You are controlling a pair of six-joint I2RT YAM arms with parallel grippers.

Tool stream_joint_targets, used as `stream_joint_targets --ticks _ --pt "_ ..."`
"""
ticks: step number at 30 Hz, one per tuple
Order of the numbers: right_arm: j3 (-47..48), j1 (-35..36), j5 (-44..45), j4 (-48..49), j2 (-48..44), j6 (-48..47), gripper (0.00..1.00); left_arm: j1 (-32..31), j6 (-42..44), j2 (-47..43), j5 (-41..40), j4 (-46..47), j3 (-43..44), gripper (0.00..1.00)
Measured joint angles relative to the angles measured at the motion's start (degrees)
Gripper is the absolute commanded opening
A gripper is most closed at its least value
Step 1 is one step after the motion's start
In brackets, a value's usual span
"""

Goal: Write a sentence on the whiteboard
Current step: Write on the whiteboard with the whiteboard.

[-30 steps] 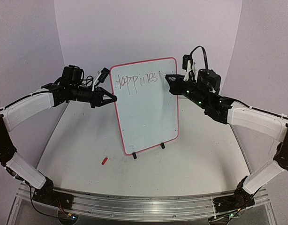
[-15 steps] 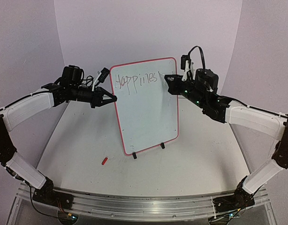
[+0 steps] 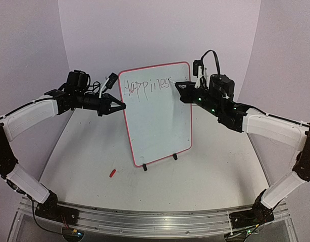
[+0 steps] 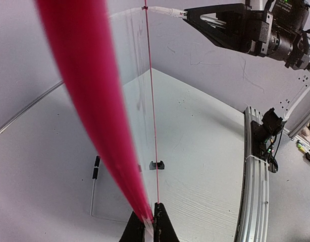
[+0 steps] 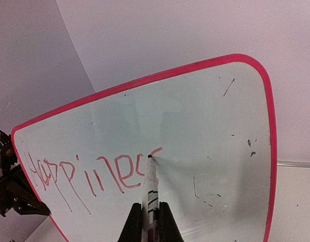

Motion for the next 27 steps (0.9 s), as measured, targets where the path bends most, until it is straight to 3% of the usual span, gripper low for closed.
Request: stream_joint_targets --ticks 27 --pt "-2.3 0.0 4.1 -2.0 -1.1 0.5 0.0 0.0 -0.4 0.0 -0.3 0.0 0.0 0.0"
